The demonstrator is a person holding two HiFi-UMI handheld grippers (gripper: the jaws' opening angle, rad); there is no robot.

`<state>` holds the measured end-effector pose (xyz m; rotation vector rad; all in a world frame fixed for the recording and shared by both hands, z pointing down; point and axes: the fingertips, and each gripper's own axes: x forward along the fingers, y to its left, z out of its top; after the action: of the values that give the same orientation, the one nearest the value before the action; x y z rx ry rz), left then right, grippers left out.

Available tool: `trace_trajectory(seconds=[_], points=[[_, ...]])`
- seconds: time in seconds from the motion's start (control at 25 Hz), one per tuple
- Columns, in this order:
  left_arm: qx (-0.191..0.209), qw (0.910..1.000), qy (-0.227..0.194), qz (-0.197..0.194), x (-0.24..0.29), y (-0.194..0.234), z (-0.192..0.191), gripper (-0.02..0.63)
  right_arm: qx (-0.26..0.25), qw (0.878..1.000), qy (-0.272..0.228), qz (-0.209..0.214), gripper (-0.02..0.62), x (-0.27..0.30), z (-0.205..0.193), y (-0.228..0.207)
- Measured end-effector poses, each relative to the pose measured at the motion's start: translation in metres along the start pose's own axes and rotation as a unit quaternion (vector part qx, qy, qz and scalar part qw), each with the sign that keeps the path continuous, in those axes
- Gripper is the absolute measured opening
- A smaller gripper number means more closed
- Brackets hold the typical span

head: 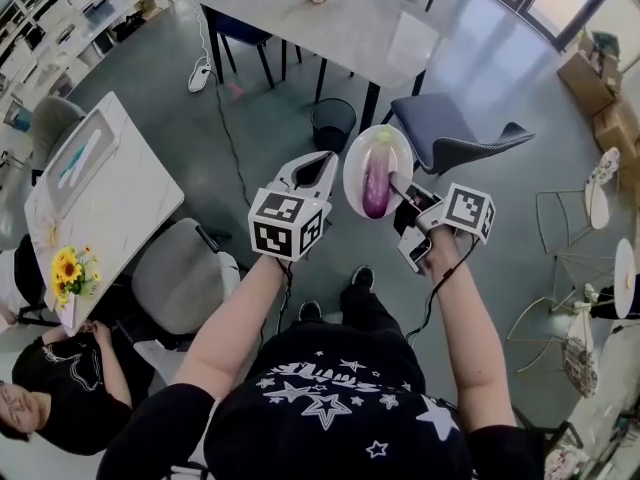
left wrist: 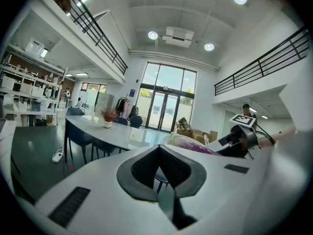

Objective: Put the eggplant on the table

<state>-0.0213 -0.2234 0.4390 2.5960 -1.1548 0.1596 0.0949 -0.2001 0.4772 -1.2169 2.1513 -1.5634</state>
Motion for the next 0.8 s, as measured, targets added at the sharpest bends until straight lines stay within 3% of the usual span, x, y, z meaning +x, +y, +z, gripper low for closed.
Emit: trace_trajectory(seconds=[0.24,0.48,0.68,0.8], points=[[0.007,0.9997,-0.001,0.026,0.022,0.055,0.016,0.008,-0.015,1.000,0.015,0.004,0.035,0.062,0.029,0.005],[0.010,0.9988,-0.014,0.046,0.064,0.061,0.033,0.008,-0.033,0.999,0.038,0.016,0.035,0.080,0.078,-0.006],[0.019,0.9989,-0.024,0.034,-0.032,-0.024,0.022,0.008,-0.029,0.999,0.036,0.024,0.035,-0.014,-0.001,0.036],[0.025,0.9986,-0.025,0.039,-0.039,-0.031,0.013,0.008,-0.019,0.998,0.046,0.028,0.035,-0.021,-0.016,0.029]])
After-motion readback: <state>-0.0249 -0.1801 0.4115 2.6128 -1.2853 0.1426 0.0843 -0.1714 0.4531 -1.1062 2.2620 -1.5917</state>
